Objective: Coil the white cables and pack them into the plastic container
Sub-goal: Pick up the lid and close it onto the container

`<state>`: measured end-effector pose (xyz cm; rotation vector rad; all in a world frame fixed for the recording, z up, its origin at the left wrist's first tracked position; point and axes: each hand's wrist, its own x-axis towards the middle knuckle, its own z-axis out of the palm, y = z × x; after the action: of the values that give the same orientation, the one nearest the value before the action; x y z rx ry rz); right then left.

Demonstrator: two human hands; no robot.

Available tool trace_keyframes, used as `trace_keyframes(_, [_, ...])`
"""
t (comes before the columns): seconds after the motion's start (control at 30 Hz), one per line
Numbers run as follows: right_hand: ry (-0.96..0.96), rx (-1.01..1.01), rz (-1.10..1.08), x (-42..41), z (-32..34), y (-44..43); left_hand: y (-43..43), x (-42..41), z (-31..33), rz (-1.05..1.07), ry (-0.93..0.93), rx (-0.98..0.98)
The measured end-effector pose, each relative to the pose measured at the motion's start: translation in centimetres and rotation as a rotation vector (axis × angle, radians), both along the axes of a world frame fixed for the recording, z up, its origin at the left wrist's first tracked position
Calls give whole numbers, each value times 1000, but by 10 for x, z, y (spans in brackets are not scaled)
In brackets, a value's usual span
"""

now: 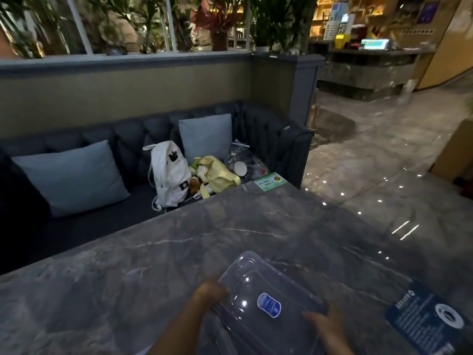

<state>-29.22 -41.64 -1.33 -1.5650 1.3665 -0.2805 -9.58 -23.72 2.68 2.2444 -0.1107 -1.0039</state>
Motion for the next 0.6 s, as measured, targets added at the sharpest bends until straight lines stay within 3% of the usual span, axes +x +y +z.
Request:
trace_keyframes(0.17, [-341, 35, -175, 9, 24, -2, 12, 6, 8, 284, 89, -350])
trace_keyframes(0.27, [-524, 72, -117, 20, 44, -3, 16, 12, 31, 346, 82, -486])
trace_keyframes(0.4, [-608, 51, 9, 43, 74, -2, 34, 22, 52, 410, 100, -665])
trace_keyframes(0.53, [-652, -11, 74, 74, 99, 15, 64, 21, 77, 496, 55, -702])
trace_keyframes(0.6, [-680, 80, 114, 86, 109, 28, 86, 17, 89, 536, 33, -742])
